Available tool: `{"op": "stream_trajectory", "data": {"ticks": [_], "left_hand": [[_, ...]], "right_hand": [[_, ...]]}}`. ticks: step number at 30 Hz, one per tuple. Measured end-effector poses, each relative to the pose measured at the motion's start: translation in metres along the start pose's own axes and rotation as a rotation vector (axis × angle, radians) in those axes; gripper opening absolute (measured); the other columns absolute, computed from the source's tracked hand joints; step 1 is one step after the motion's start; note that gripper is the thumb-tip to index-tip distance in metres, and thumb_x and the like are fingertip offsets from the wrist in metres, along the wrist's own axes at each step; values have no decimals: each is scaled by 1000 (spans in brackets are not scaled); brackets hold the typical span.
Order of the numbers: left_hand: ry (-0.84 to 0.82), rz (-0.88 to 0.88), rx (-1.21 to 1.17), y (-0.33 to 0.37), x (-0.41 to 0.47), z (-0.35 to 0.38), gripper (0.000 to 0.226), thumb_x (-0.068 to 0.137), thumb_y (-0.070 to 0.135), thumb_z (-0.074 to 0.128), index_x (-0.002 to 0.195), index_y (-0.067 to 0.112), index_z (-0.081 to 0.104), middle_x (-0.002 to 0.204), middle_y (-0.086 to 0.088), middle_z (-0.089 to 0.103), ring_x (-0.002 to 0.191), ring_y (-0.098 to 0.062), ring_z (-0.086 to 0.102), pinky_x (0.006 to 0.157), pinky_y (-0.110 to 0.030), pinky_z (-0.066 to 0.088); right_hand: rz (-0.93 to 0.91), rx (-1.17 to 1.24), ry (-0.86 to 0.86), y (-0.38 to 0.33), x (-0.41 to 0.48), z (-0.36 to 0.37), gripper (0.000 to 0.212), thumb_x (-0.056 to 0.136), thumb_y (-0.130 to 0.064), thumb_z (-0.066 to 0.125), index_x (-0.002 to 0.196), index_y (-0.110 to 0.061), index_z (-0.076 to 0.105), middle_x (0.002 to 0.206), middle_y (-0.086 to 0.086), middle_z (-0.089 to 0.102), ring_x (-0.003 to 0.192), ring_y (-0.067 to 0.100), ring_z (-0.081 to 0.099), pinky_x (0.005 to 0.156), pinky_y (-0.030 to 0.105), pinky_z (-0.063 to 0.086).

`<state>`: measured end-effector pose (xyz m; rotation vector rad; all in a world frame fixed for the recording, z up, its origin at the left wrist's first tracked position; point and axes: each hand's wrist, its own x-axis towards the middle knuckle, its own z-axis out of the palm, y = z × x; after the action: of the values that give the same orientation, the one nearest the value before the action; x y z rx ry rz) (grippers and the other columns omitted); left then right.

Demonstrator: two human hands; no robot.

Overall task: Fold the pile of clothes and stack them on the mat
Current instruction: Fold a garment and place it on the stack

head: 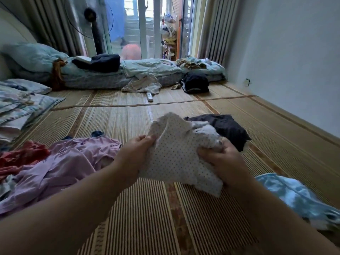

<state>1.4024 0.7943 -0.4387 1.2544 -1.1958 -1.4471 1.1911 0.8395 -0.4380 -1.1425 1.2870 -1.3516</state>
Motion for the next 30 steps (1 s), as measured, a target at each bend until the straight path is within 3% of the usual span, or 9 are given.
{"op": "stream_trajectory", "data": {"ticks": [4, 8, 13, 16, 20, 23, 26, 28, 30], "left_hand": [[-83, 41, -106, 45, 55, 51, 35, 94, 37, 54, 118, 12, 59, 111, -15, 67, 100, -35, 66, 81, -59, 54], [-74, -11, -71, 60, 107, 96, 30, 92, 33, 59, 108, 8, 60, 106, -15, 68, 96, -33, 67, 82, -54, 56], [16, -118, 283, 32, 155, 119, 13, 88, 16, 62, 95, 5, 64, 97, -15, 67, 87, -29, 68, 78, -43, 60], [25, -157, 368, 15, 168, 125, 17, 84, 19, 67, 98, 8, 68, 89, -9, 69, 77, -20, 68, 66, -28, 59], [-16, -173, 382, 7, 177, 128, 27, 69, 25, 70, 90, 8, 71, 91, -14, 73, 83, -29, 71, 78, -48, 59], [-22, -162, 375, 15, 173, 129, 13, 82, 18, 66, 89, 8, 69, 93, -14, 72, 83, -28, 71, 79, -45, 59], [-27, -138, 386, 26, 159, 126, 16, 86, 23, 68, 92, 9, 67, 84, -8, 68, 72, -19, 66, 64, -28, 58], [-34, -129, 356, 35, 141, 121, 17, 87, 25, 67, 88, 9, 64, 76, -4, 62, 63, -14, 61, 51, -20, 53], [-24, -100, 369, 41, 121, 112, 16, 89, 26, 64, 91, 11, 59, 75, -3, 57, 62, -11, 54, 40, -15, 44]], "right_hand": [[-64, -106, 93, -46, 64, -51, 64, 58, -35, 82, 115, -17, 58, 108, 7, 69, 93, 27, 70, 77, 49, 58], [-9, -231, 132, -61, 132, -93, 50, 70, -20, 80, 113, -11, 56, 102, 9, 69, 89, 26, 69, 77, 46, 58], [175, -570, 83, -33, 186, -119, 47, 74, -6, 76, 112, -16, 49, 87, 3, 59, 80, 20, 62, 60, 28, 49], [162, -810, 125, -5, 198, -123, 37, 75, -10, 70, 109, -17, 56, 83, -2, 60, 81, 19, 59, 68, 27, 44], [216, -808, 111, 14, 198, -126, 31, 74, -12, 67, 104, -15, 60, 93, 3, 67, 86, 21, 62, 77, 33, 51], [205, -798, 131, 4, 193, -130, 36, 71, -15, 70, 106, -14, 62, 88, 3, 68, 87, 23, 64, 83, 39, 54], [179, -804, 125, -18, 179, -128, 47, 75, -27, 76, 116, -15, 56, 85, -4, 58, 85, 19, 60, 78, 38, 52], [133, -829, 128, -31, 166, -121, 57, 78, -35, 74, 126, -14, 51, 100, 2, 60, 86, 19, 59, 74, 36, 51], [41, -905, 167, -42, 153, -108, 58, 81, -37, 71, 130, -15, 50, 123, 12, 59, 104, 28, 59, 85, 39, 49]]}}
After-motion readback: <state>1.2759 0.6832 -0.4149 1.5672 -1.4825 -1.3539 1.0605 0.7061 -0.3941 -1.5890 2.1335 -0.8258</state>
